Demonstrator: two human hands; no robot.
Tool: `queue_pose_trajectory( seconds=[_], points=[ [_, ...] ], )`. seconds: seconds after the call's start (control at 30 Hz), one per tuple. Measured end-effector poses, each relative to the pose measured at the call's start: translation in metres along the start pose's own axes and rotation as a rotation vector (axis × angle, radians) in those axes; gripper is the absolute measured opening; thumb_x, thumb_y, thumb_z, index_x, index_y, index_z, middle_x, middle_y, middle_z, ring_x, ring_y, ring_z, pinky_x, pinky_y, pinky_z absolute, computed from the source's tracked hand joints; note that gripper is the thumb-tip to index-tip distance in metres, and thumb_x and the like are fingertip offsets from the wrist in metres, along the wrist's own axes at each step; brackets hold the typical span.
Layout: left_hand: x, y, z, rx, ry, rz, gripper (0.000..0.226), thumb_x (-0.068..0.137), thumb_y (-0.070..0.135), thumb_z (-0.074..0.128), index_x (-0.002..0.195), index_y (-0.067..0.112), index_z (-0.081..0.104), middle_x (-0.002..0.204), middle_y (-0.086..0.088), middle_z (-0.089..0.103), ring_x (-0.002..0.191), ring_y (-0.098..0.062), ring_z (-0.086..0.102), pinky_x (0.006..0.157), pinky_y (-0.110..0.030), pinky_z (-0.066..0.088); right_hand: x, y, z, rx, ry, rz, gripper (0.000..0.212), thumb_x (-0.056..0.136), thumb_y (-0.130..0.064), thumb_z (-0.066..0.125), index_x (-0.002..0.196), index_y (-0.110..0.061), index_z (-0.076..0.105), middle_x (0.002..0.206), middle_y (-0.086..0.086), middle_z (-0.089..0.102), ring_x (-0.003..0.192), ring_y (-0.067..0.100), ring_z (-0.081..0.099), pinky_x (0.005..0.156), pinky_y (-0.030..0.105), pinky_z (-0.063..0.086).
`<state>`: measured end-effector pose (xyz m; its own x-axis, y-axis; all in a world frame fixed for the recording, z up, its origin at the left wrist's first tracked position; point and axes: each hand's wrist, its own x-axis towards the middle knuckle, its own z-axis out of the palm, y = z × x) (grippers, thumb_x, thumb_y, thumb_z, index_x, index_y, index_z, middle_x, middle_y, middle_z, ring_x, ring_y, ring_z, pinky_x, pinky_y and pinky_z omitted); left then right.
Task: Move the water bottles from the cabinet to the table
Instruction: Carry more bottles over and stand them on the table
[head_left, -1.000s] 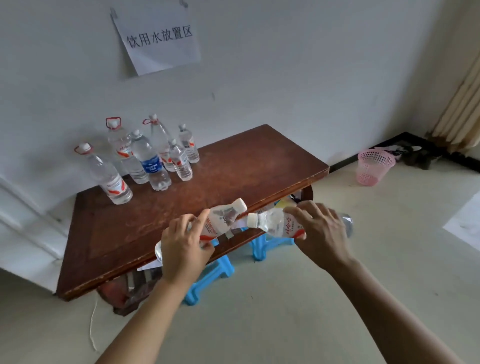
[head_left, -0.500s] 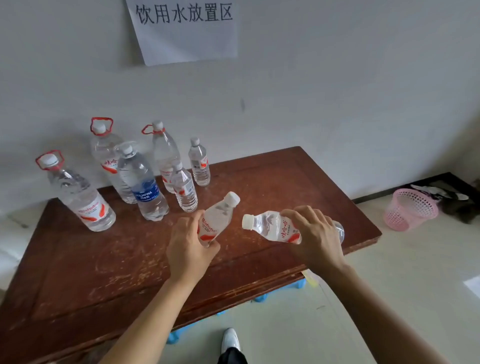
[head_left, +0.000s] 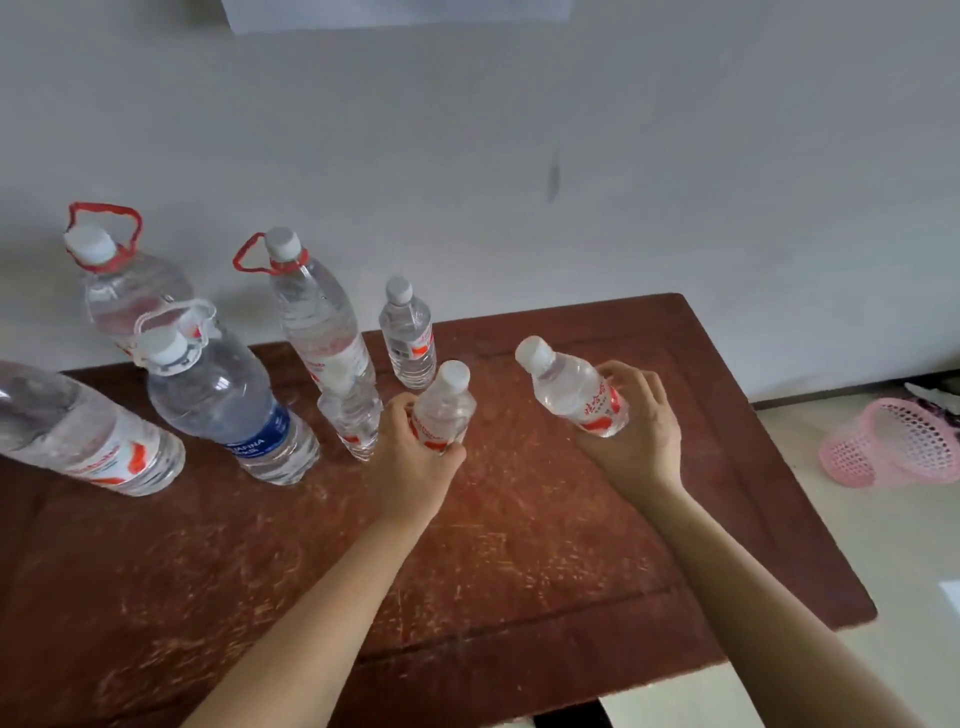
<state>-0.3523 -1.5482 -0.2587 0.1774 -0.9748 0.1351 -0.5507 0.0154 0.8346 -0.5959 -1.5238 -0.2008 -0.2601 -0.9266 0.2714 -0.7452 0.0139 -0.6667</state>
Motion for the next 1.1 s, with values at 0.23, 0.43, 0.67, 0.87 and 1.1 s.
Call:
queue_pose_trajectory(
  seconds=[0.23, 0.43, 0.67, 0.87, 1.1],
  points=[
    [0.032, -0.008, 0.036, -0.088, 0.033, -0.202, 0.077, 0.06, 0.036, 0.086, 0.121, 0.038, 0.039, 0.116, 0.009, 0.059, 0.103, -0.013, 0.064, 0.092, -0.035, 0.055, 0.113, 0.011, 0.095, 0.282, -0.149, 0.084, 0.075, 0.063, -0.027, 0.094, 0.128, -0.021, 0.057, 0.113, -0.013, 0.055, 0.09, -0.003, 0.053, 0.075, 0.005, 0.037],
    [0.033, -0.019, 0.035, -0.106, 0.026, -0.223, 0.077, 0.061, 0.036, 0.084, 0.124, 0.038, 0.041, 0.121, 0.006, 0.065, 0.107, -0.012, 0.068, 0.092, -0.045, 0.059, 0.156, 0.015, 0.159, 0.438, -0.27, 0.143, 0.081, 0.062, -0.026, 0.097, 0.129, -0.022, 0.052, 0.118, -0.011, 0.059, 0.109, 0.012, 0.06, 0.092, 0.024, 0.048],
    [0.012, -0.013, 0.044, -0.034, 0.126, -0.269, 0.083, 0.06, 0.043, 0.079, 0.121, 0.07, 0.031, 0.116, 0.037, 0.057, 0.111, 0.007, 0.061, 0.096, -0.014, 0.049, 0.154, 0.03, 0.168, 0.439, -0.345, 0.139, 0.085, 0.065, -0.036, 0.095, 0.133, -0.024, 0.045, 0.118, -0.016, 0.055, 0.103, 0.006, 0.056, 0.082, 0.019, 0.045],
    [0.009, -0.007, 0.046, 0.022, 0.119, -0.269, 0.095, 0.071, 0.012, 0.089, 0.129, 0.06, 0.03, 0.124, 0.026, 0.052, 0.114, 0.015, 0.055, 0.101, -0.023, 0.049, 0.139, 0.048, 0.148, 0.415, -0.427, 0.207, 0.087, 0.072, -0.038, 0.091, 0.137, -0.026, 0.034, 0.117, -0.003, 0.068, 0.098, 0.015, 0.065, 0.077, 0.027, 0.049],
    [-0.006, 0.012, 0.028, 0.105, 0.067, -0.274, 0.084, 0.084, 0.032, 0.081, 0.149, 0.036, 0.028, 0.147, 0.008, 0.05, 0.128, -0.009, 0.055, 0.102, -0.028, 0.05, 0.147, 0.033, 0.15, 0.358, -0.508, 0.156, 0.086, 0.079, -0.032, 0.087, 0.144, -0.026, 0.031, 0.128, 0.007, 0.066, 0.111, 0.031, 0.065, 0.089, 0.039, 0.052]
  ],
)
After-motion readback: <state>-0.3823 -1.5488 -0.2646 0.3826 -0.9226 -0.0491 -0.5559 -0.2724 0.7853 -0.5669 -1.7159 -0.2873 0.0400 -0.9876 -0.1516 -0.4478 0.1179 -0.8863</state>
